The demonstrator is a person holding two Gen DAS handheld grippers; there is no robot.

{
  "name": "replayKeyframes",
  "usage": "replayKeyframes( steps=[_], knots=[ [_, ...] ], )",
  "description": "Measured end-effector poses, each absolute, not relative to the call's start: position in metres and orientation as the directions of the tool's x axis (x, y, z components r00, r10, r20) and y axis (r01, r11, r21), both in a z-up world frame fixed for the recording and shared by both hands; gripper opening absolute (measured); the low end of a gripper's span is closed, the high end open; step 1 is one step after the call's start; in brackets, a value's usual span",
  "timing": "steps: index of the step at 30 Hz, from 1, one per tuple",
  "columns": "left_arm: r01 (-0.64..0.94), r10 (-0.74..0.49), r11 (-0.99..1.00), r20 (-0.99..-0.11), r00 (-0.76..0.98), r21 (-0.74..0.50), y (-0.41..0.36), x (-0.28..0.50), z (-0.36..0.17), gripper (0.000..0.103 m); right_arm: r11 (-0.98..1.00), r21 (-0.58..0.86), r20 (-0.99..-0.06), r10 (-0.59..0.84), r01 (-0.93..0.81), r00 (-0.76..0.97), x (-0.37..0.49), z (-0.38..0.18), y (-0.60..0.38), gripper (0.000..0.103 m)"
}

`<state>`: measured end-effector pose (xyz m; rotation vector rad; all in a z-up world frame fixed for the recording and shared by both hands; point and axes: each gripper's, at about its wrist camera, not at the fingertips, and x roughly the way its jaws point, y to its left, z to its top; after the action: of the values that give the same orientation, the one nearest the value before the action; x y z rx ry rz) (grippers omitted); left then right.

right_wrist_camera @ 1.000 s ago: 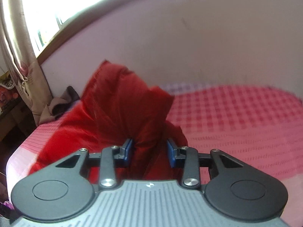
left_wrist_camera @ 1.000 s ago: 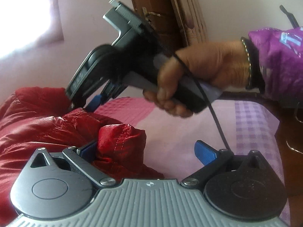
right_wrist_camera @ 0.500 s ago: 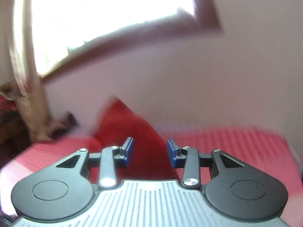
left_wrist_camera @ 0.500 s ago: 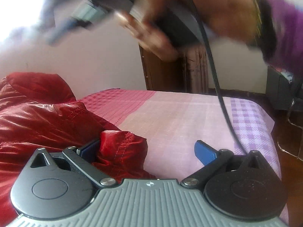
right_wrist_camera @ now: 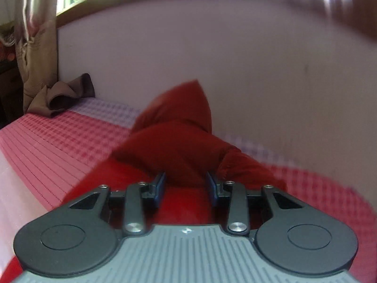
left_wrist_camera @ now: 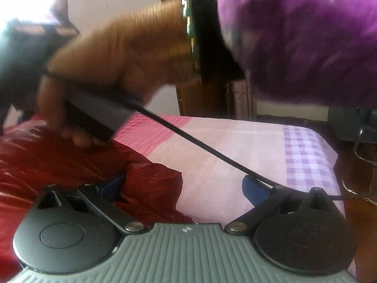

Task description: Fold large clothes

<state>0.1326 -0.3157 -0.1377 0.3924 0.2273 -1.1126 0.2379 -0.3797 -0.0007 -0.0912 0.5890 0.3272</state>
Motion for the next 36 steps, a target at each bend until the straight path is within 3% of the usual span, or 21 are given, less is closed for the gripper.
replayKeyframes(
  steps=[7,12,17,25,36],
  knots=[
    [0.908,-0.841,0.362,-0.346,0.415,0.21,-0.299,0.111,-0.135,0.101,0.941,0.103,-0.555,0.322,-0.321,0.767,0.24,-0.025,-0.394,0.036],
    [0.913,-0.852,0.367,-0.329,0.407,0.18,-0.285,0.104,-0.128,0.091,0.94,0.107,-0.523,0.33,-0.324,0.786,0.244,-0.039,-0.395,0.036],
    [0.918,-0.874,0.38,-0.281,0.396,0.112,-0.253,0.091,-0.115,0.084,0.934,0.163,-0.473,0.357,-0.318,0.806,0.241,-0.055,-0.411,0.036],
    [0.844,-0.836,0.536,-0.139,0.53,-0.007,-0.211,0.118,-0.066,0.084,0.928,0.219,-0.397,0.366,-0.3,0.842,0.23,-0.068,-0.424,0.036],
    [0.795,-0.782,0.604,-0.228,0.579,-0.051,-0.208,0.17,-0.086,0.085,0.918,0.259,-0.355,0.38,-0.301,0.854,0.23,-0.073,-0.433,0.036]
  ],
)
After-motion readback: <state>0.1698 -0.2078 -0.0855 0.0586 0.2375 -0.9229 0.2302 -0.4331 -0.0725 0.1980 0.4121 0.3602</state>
